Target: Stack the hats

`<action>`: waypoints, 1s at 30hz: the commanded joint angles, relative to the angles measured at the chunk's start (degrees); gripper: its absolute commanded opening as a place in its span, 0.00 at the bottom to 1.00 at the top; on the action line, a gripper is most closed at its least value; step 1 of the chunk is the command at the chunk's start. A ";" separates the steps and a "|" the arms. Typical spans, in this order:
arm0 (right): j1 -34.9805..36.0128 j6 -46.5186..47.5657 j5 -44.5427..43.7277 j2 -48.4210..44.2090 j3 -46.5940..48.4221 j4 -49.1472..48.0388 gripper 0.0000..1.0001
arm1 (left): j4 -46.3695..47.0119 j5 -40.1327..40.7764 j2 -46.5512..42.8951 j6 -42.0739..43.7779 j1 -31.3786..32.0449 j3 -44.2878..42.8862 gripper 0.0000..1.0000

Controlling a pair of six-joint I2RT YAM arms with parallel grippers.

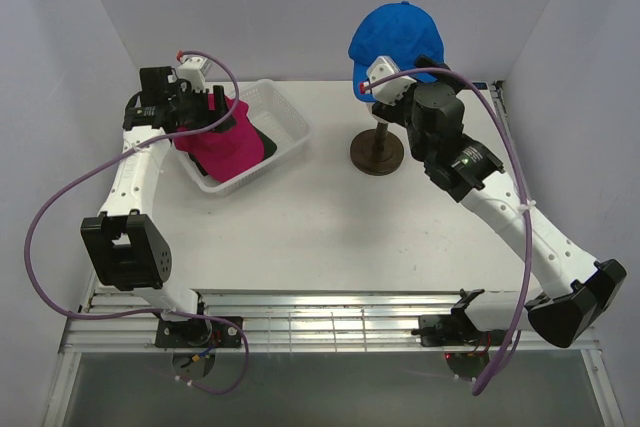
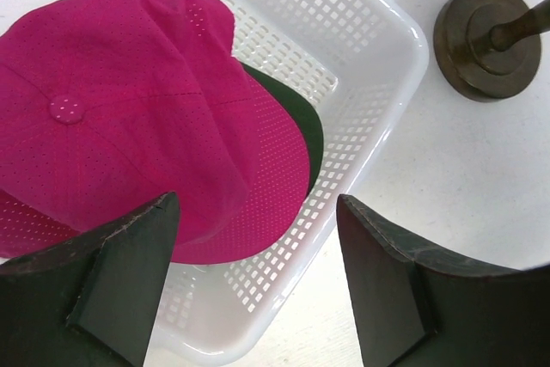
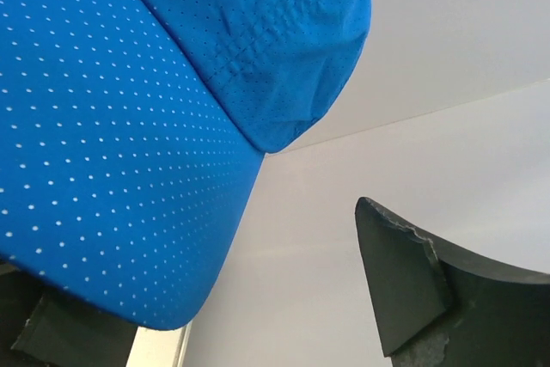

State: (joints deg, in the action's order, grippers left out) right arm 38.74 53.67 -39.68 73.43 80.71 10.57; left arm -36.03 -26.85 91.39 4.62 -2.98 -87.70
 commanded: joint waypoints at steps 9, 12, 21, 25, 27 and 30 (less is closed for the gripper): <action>1.16 -4.63 1.80 -5.14 -0.11 3.76 0.90 | -2.73 13.84 2.82 6.97 -0.36 -4.67 0.90; 1.34 -5.41 2.24 -5.58 0.15 4.89 0.89 | -1.76 15.07 3.44 7.85 -0.44 -6.50 0.89; 2.13 -8.49 1.98 -8.04 -0.02 7.89 0.90 | -1.59 19.21 10.65 8.91 -2.73 -13.19 0.83; 2.30 -9.02 2.15 -9.09 -0.55 8.42 0.91 | -1.32 18.50 11.78 9.35 -3.08 -13.11 0.75; 2.39 -9.37 2.15 -9.35 -0.90 8.33 0.91 | -1.32 18.50 12.93 8.92 -3.78 -12.67 0.69; 2.66 -9.55 2.33 -9.62 -0.82 8.59 0.91 | -1.50 16.84 14.42 7.95 -4.57 -12.32 0.56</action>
State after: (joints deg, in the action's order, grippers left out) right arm 40.93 45.36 -37.32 64.86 79.96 19.90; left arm -37.63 -8.86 104.84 12.97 -6.74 -98.98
